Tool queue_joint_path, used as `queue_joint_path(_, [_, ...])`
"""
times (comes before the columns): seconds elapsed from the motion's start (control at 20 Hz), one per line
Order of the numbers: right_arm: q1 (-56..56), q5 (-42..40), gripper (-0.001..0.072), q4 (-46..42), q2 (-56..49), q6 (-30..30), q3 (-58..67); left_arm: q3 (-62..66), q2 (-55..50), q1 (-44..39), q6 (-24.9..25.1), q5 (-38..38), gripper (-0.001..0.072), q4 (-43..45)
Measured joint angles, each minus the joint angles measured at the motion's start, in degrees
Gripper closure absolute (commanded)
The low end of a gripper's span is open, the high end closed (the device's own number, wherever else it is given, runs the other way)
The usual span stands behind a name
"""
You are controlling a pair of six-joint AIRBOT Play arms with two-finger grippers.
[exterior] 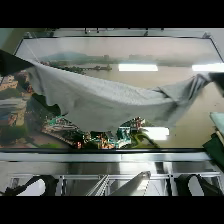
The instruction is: Fold the shirts.
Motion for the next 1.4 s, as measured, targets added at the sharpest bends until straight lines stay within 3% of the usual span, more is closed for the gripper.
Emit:
queue_joint_path(0.05, [1.4,-2.7,0.0695,-0.2,-3.4,-1.4,-2.3,-2.4,-3.0,-1.9,0.2,-1.5,0.0681,0.5])
queue_joint_path(0.1, [2.7,-5.8,0.0648,-0.3,-7.9,-2.9,-4.3,-4.5,-6.0,-3.4,0.4,-3.0,0.0681,1.4])
queue_joint_path(0.15, [3.6,-8.5,0.0415,-0.2,-12.4,-4.5,-5.4,-6.5,-9.3,-4.9,0.4,-4.6,0.0686,2.2])
queue_joint_path(0.2, [4.1,-10.9,0.0228,-0.1,-17.7,-6.4,-6.0,-8.1,-12.7,-6.1,0.5,-5.7,0.0687,3.1])
queue_joint_path(0.3, [4.1,-13.4,0.0227,0.2,-27.6,-10.0,-5.3,-9.9,-19.2,-7.6,0.6,-7.0,0.0689,4.2])
queue_joint_path(0.45, [1.9,-11.0,0.0227,-1.3,-38.8,-12.9,-0.8,-9.0,-27.6,-7.6,0.2,-7.8,0.0683,5.0])
queue_joint_path(0.75, [-2.6,3.1,0.0228,-6.8,-43.6,-13.4,5.2,-2.9,-38.0,-4.7,-5.0,-6.7,0.0664,5.4])
queue_joint_path(0.85, [-3.0,6.2,0.0228,-10.3,-42.4,-11.5,4.1,-2.0,-40.0,-4.3,-5.7,-6.1,0.0375,5.5])
queue_joint_path(1.05, [-2.7,7.7,0.0228,-15.1,-37.9,-7.3,-3.8,-1.2,-42.6,-4.0,-6.6,-5.5,0.0371,5.6])
queue_joint_path(1.4, [7.0,1.1,0.0229,-15.3,-36.7,-5.0,-14.5,-1.0,-43.7,-3.9,-6.7,-6.2,0.0370,5.3])
